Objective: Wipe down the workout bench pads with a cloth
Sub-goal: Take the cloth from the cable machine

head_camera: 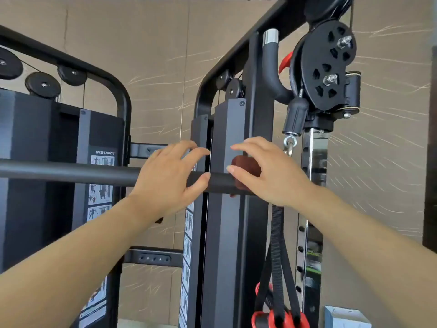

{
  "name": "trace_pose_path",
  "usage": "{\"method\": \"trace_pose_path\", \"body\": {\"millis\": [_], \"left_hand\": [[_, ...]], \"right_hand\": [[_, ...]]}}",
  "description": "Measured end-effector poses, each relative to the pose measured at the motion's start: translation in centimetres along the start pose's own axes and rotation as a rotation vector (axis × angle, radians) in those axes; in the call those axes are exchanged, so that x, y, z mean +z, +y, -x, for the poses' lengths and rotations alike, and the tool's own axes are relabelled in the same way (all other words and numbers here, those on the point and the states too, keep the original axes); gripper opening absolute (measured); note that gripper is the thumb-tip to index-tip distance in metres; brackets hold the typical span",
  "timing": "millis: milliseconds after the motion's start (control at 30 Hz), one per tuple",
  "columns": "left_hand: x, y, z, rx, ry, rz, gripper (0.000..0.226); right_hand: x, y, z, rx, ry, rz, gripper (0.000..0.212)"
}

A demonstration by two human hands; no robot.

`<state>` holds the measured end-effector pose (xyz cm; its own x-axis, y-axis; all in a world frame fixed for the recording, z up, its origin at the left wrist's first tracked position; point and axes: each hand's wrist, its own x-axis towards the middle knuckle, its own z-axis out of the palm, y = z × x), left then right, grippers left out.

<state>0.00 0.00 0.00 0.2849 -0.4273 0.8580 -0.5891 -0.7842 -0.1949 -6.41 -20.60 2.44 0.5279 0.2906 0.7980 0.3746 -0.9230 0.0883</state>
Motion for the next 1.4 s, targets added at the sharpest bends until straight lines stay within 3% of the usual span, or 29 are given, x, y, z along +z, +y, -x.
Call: {"method": "trace_pose_path", "body": {"millis": [233,433,567,667,867,1067,1267,1400], "left_hand": [[2.0,-1.5,-2.1,0.089,0.047,0.081,0.054],[3.8,-2.6,-2.6,0.136,0.029,0.127,0.057],[4.4,-3.5,-2.3,0.126,-0.034,0.146,0.059],[5.5,-4.1,-1.8,0.094,-0.107,0.176,0.055],[7.1,-4.2,-1.3,0.160,0.002,0.143,0.066],[6.3,-2.7,-0.5,0.224,0.062,0.367,0.056],[5.2,1.6,4.2,0.286,0.079,0.708,0.052],[5.6,7.6,10.8,0.325,-0.092,0.894,0.052]], "right_hand": [[1.9,0.9,-1.0,0.160,-0.144,0.128,0.069],[3.3,0.7,-0.8,0.202,-0.152,0.304,0.100],[4.2,0.5,0.0,0.182,-0.086,0.341,0.091],[4.7,0.2,0.7,0.180,0.067,0.286,0.076],[5.1,-0.8,2.8,0.237,0.277,0.274,0.045],[4.7,-3.7,6.2,0.273,0.343,0.243,0.042],[2.8,-6.6,14.8,0.525,0.340,0.177,0.035],[1.8,-8.7,24.7,0.782,0.088,0.147,0.036]]}}
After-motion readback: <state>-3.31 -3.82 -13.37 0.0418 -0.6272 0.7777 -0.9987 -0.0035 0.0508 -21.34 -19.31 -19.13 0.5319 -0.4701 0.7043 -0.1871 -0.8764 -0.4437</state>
